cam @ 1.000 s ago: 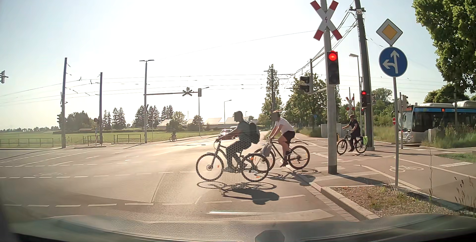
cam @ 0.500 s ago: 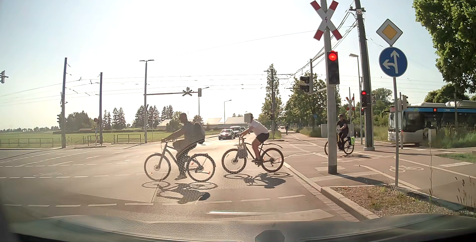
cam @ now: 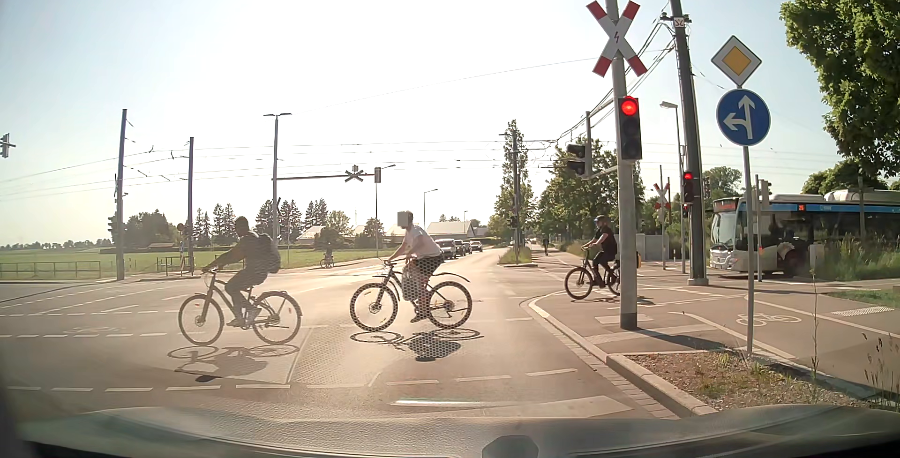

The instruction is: Follow the waypoints while adhering to traffic rules and regulations

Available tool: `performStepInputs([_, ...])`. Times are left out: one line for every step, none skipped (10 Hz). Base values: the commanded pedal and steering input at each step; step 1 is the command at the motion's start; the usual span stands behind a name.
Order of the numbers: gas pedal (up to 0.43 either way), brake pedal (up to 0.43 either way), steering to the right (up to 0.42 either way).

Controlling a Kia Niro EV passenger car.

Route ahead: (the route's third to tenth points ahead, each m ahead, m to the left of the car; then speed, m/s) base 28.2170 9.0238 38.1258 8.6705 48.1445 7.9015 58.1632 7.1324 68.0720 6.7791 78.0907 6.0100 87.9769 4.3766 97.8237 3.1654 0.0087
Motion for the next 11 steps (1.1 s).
performStepInputs([0.0, 0.232, -0.027])
performStepInputs([0.0, 0.232, -0.028])
performStepInputs([0.0, 0.238, -0.028])
performStepInputs([0.0, 0.238, -0.028])
performStepInputs([0.0, 0.244, -0.027])
performStepInputs([0.0, 0.238, -0.028])
performStepInputs([0.0, 0.238, -0.028])
performStepInputs([0.0, 0.238, -0.027])
performStepInputs([0.0, 0.238, -0.027])
performStepInputs([0.0, 0.238, -0.028])
performStepInputs([0.0, 0.244, -0.028])
